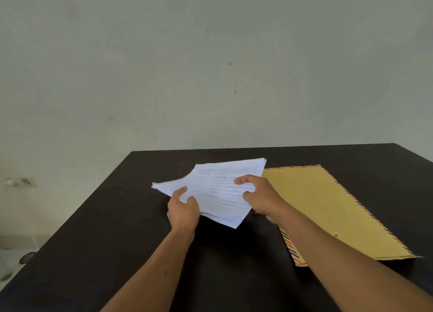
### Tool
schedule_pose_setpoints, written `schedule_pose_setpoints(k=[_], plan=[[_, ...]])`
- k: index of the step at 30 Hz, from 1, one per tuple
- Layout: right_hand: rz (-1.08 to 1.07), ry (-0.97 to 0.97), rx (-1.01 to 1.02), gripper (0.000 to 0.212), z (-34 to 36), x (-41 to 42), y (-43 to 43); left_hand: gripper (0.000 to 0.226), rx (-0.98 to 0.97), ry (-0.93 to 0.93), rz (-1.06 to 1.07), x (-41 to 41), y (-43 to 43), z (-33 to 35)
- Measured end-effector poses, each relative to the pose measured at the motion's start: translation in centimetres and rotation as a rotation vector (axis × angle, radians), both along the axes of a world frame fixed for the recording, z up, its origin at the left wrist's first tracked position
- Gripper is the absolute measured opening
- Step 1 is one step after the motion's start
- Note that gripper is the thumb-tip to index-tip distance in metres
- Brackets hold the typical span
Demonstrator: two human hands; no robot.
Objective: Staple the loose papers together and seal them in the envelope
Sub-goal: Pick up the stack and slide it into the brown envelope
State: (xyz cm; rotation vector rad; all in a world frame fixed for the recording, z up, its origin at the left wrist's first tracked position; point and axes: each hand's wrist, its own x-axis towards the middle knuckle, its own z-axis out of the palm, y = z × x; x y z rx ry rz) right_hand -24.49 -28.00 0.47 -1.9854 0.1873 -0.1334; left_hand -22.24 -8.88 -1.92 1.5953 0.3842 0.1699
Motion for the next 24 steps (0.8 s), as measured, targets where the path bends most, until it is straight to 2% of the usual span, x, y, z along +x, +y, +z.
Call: schedule_pose_setpoints(k=[3,6,9,14,19,22,24], plan=[[0.149,0.016,-0.171,0.049,1.7,-0.3,-3.0,0.048,-0.007,0.016,0.022,1.4,2.9,-0.2],[0.198,0.044,-0.133,0.048,3.5,-1.0,-5.9,0.056,-0.113,0.159,-0.071,3.1,6.0,-0.3],[0.191,0.082,-0.065,0.043,4.7,-1.6,-7.9,0.04,-0.131,0.281,-0.313,3.6,8.0,0.3],[0.176,0.118,0.054,0.038,4.8,-1.9,-9.0,0.022,-0.154,0.315,-0.656,3.6,7.8,1.4],[0.089,0.109,0.056,0.031,4.1,-1.6,-9.7,0.03,-0.08,0.178,-0.557,4.3,6.2,1.1],[0.054,0.101,0.067,0.03,4.1,-1.7,-10.5,0.03,-0.112,0.136,-0.532,4.5,6.0,0.5],[0.048,0.094,0.143,0.031,3.9,-1.7,-11.0,0.029,-0.149,0.123,-0.534,4.5,5.9,0.3]])
